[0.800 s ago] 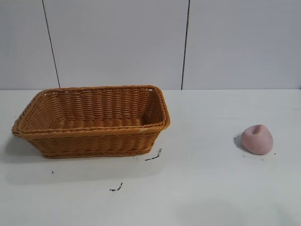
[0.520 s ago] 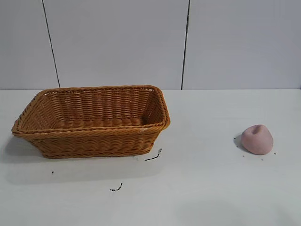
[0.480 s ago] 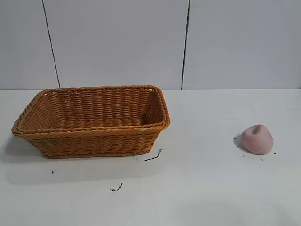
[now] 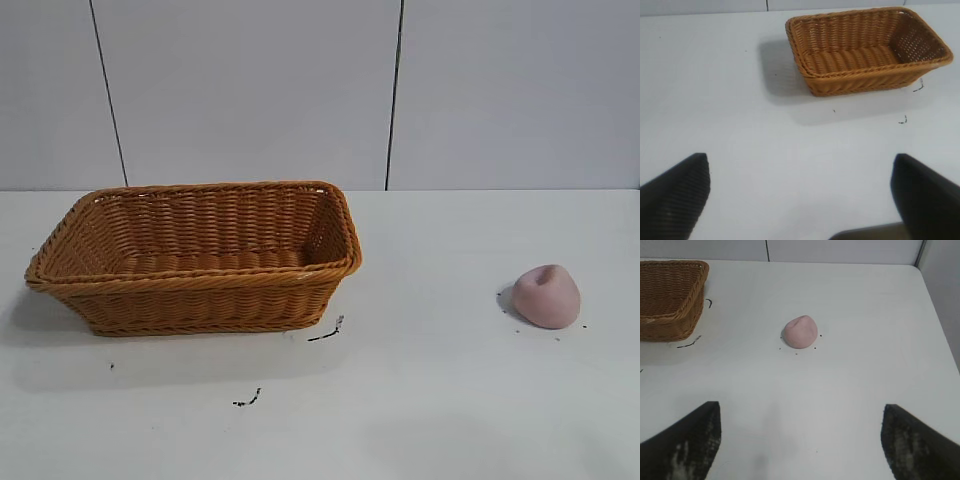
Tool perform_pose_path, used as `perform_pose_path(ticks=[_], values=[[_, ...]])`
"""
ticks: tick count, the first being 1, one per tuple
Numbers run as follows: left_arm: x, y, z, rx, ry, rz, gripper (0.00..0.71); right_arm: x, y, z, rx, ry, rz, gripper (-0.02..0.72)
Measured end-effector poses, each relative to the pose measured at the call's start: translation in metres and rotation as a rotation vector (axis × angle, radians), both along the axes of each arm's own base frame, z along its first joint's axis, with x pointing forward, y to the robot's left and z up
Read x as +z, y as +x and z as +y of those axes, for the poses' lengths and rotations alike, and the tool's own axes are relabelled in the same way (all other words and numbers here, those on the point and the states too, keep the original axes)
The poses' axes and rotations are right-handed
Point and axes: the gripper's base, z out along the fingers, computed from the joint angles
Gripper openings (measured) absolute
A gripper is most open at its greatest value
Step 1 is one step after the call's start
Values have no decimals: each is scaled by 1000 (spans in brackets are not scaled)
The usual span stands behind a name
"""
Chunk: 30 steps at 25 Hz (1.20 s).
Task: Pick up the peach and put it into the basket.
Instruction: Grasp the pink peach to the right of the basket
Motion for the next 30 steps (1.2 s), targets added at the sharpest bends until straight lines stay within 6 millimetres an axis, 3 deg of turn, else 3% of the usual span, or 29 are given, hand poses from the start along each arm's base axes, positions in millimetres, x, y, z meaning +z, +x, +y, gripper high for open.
perform_pose_path(ticks=[3, 6, 10, 15, 22, 30], values=[[0, 0, 0, 0, 0, 0, 694, 11, 57, 3, 2, 4, 147, 601], [0, 0, 0, 0, 0, 0, 694, 3, 116, 5, 0, 7, 304, 601], [0, 0, 0, 0, 0, 0, 694, -25, 181, 8, -2, 2, 463, 601], [0, 0, 0, 0, 0, 0, 694, -87, 240, 9, -3, -8, 601, 601], [0, 0, 0, 0, 0, 0, 694, -175, 281, 11, -4, -5, 677, 601], [0, 0, 0, 0, 0, 0, 694, -222, 295, 13, -11, 17, 690, 601]])
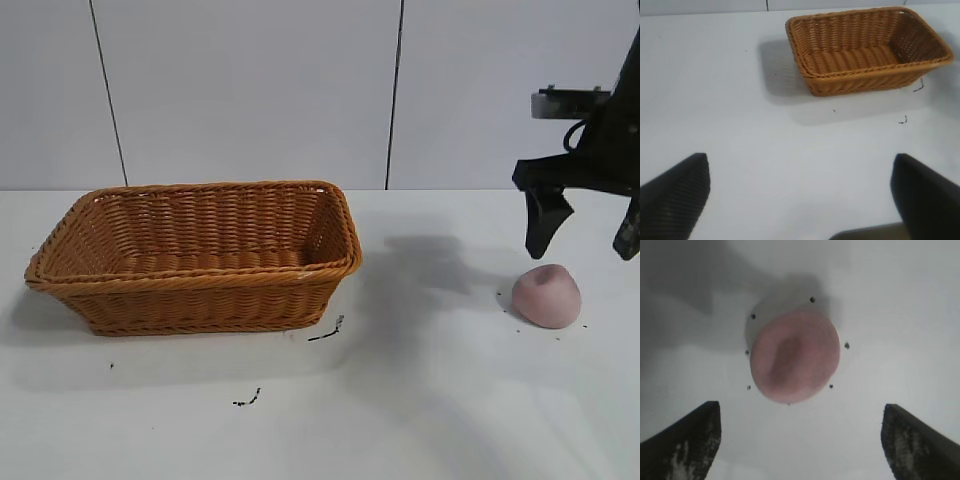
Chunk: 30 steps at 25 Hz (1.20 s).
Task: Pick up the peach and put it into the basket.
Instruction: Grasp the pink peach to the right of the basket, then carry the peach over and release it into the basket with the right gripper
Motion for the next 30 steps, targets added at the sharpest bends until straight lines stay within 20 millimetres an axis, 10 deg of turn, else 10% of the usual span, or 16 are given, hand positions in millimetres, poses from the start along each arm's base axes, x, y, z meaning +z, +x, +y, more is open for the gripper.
perform_pose_path(ticks=[7, 12, 16, 30], values=[[0, 0, 0, 0, 0, 0, 694, -10, 0, 0, 0, -1, 25, 568], [0, 0, 0, 0, 0, 0, 694, -11, -1, -1, 15, -20, 34, 94], [0, 0, 0, 0, 0, 0, 694, 4, 2, -4, 36, -49, 33, -13], [0, 0, 0, 0, 0, 0, 694, 181, 28, 23, 102, -62, -192, -13]])
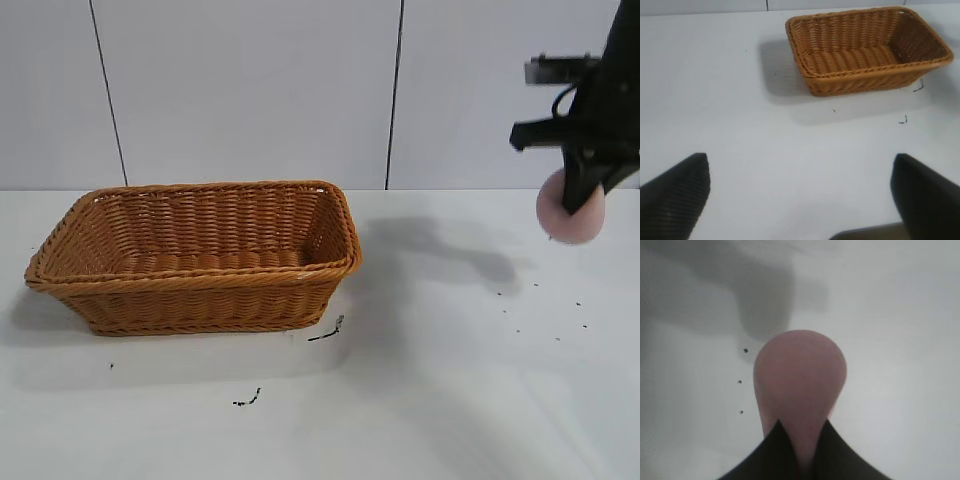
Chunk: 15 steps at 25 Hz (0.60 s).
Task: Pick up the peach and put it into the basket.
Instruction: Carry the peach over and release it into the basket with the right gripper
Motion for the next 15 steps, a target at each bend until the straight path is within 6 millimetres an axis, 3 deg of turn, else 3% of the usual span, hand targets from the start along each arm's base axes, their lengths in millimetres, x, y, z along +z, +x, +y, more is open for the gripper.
perform_pose_path(ticks=[4, 7, 11, 15], values=[[0, 0, 0, 0, 0, 0, 694, 26, 6, 50, 111, 14, -84, -14], [0, 0, 0, 0, 0, 0, 694, 32, 5, 98, 213, 32, -121, -14], [0, 0, 0, 0, 0, 0, 694, 24, -9, 163, 355, 61, -115, -14], [0, 0, 0, 0, 0, 0, 694, 1, -25, 219, 476, 75, -93, -14]])
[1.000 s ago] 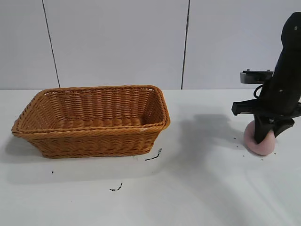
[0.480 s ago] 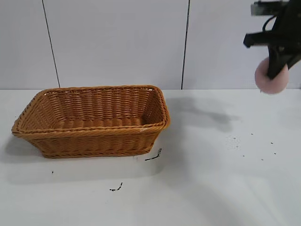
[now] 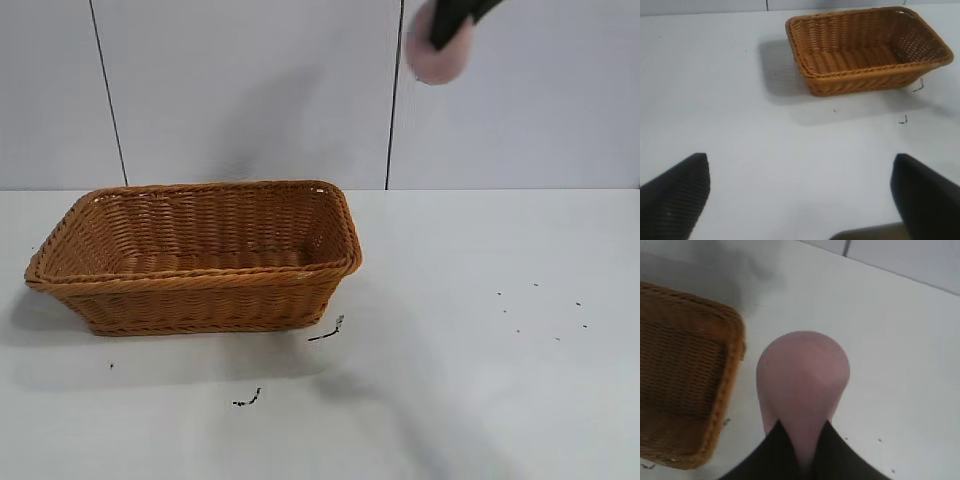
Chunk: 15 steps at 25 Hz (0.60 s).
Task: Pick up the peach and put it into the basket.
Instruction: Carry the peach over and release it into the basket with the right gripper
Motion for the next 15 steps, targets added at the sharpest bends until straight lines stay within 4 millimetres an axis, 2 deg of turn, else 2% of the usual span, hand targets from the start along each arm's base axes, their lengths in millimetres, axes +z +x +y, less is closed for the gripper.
perform_pose_path(ticks=[4, 7, 11, 15], values=[[0, 0, 0, 0, 0, 0, 694, -35, -4, 43, 77, 8, -10, -14], [0, 0, 0, 0, 0, 0, 694, -69, 1, 63, 105, 14, -19, -14], [0, 0, 0, 0, 0, 0, 694, -116, 13, 74, 110, -6, -6, -14], [0, 0, 0, 0, 0, 0, 694, -149, 16, 75, 112, -50, 37, -10]])
